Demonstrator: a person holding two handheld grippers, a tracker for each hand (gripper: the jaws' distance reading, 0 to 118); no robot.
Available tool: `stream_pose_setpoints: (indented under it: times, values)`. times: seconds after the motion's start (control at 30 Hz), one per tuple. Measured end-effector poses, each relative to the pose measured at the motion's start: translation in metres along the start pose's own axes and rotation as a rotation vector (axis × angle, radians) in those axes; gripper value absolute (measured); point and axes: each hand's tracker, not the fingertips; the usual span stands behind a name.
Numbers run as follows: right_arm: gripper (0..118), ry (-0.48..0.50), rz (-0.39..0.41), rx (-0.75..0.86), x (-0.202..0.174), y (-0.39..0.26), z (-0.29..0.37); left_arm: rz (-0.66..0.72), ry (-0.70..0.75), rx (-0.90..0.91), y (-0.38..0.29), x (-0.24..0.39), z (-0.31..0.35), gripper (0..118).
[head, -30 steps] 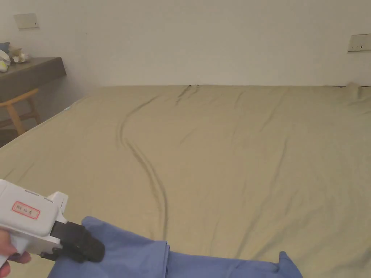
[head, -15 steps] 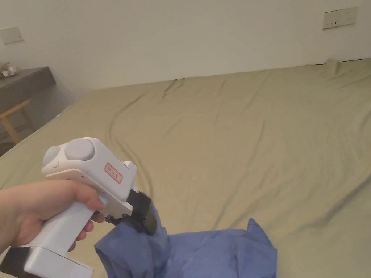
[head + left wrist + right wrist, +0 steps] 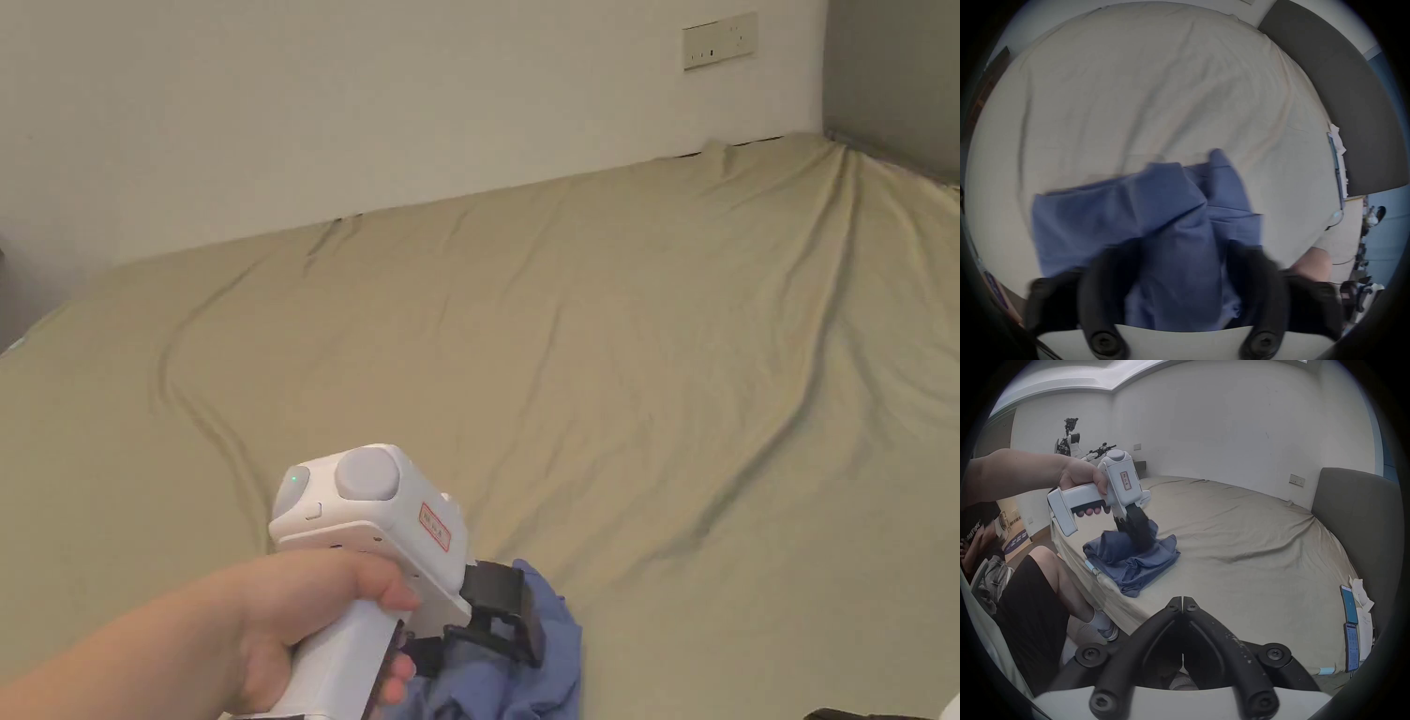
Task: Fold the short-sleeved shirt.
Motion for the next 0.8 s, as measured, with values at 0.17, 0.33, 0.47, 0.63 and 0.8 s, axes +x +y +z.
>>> stream_pose_setpoints:
  times: [0.17,0.33,0.47,0.63,0.8]
  values:
    - [1,-0.002,-0.011,-0.028,0.0,-0.004,-0.007,-0.143,-0.309,0.233,-0.035,0.005,0.072,92]
    - [1,0.029,-0.002,-0.011,-0.007,0.005,-0.003,-0.076,0.077,0.289,-0.055,-0.024,0.044,0]
    - [1,0.019,0.019,-0.004,-0.016,0.013,-0.008,-0.033,0.071,0.204,-0.054,-0.027,0.0,0]
    - [1,0.061,0.026,-0.019,-0.028,0.02,-0.014,-0.132,0.109,0.22,-0.06,0.026,-0.036,0]
    - [1,0.056,0.032,-0.052,-0.033,0.024,-0.022,-0.205,0.059,0.243,-0.074,0.054,-0.042,0]
